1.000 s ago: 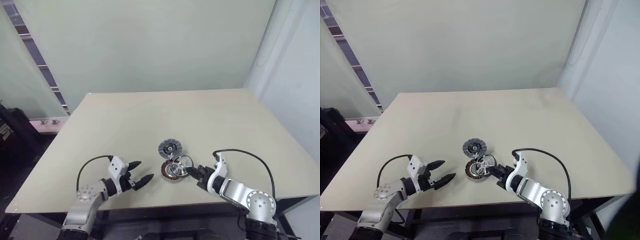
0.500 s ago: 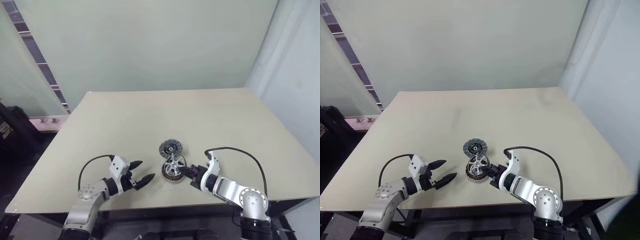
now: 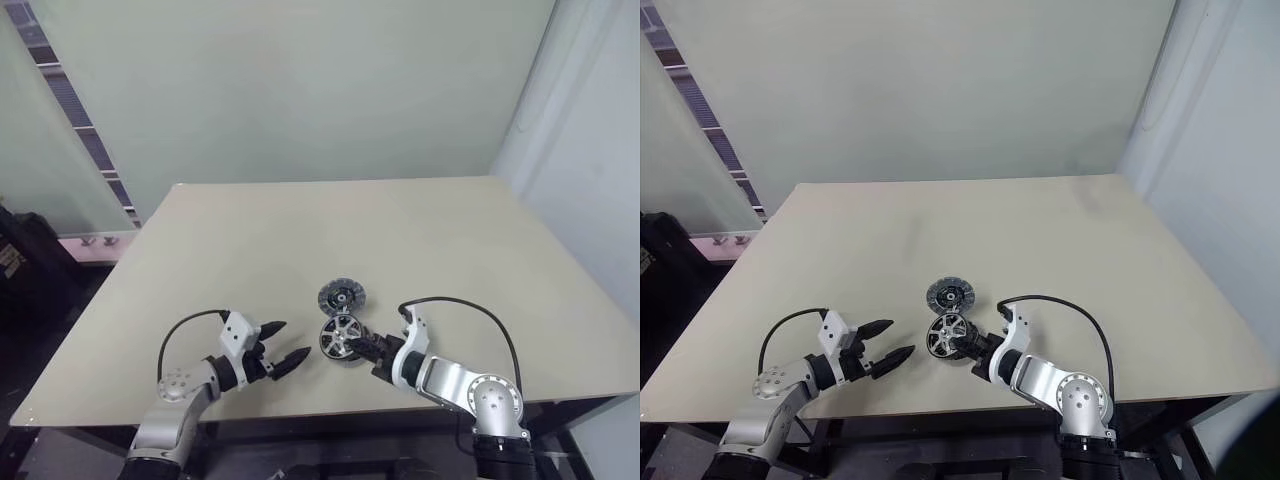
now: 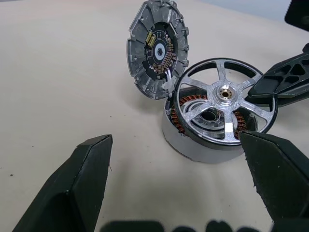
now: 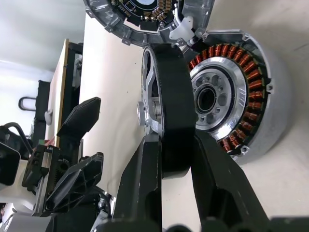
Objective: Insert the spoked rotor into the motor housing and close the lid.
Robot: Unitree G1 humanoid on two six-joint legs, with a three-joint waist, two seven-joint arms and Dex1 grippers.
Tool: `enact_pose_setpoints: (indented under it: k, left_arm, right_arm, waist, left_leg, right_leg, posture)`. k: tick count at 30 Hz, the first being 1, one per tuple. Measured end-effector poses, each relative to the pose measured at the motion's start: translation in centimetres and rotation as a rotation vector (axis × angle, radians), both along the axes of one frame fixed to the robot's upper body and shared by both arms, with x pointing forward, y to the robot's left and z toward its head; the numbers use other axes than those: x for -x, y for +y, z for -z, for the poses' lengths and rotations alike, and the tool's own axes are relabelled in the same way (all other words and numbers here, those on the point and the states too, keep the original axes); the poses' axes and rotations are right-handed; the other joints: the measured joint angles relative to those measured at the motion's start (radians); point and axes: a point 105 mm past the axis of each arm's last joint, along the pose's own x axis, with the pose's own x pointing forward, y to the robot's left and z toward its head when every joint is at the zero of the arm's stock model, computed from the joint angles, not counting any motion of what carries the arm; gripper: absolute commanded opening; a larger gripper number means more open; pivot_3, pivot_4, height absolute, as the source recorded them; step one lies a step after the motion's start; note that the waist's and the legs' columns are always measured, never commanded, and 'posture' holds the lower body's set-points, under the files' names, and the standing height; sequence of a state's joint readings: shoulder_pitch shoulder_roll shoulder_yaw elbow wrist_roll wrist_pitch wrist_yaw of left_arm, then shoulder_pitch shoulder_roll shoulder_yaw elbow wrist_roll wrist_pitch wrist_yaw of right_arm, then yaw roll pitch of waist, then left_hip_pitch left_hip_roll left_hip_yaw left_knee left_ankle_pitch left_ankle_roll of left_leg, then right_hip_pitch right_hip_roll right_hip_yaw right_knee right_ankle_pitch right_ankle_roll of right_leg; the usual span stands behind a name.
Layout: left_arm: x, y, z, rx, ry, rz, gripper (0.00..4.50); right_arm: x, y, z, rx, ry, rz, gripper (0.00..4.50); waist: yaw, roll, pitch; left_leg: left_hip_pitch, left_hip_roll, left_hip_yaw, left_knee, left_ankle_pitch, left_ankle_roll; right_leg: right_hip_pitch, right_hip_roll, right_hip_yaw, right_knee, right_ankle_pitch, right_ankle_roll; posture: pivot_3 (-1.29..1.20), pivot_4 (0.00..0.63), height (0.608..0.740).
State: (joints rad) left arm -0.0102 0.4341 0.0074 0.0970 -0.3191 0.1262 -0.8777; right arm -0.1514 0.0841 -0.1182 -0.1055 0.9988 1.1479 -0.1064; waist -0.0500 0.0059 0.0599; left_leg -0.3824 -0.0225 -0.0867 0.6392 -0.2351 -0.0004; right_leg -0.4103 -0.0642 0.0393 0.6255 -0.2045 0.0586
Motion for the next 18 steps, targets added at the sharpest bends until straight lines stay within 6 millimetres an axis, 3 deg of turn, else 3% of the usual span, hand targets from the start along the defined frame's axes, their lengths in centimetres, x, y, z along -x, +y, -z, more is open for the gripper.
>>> enact_pose_setpoints:
  k: [18]
  left_arm:
    - [0.15,-0.52,0.29,-0.008,0.008,0.019,4.50]
  right_arm:
    - [-0.39,-0.28,0.05,-0.024,0.008,0.034,0.50]
  waist:
    - [0.000,0.000,0.000]
  left_leg:
    - [0.001,0.000,0.000,0.000,0.000,0.000]
  right_leg:
    - [0.001,0.000,0.000,0.000,0.000,0.000]
  posture:
    - [0.00,0.000,0.740]
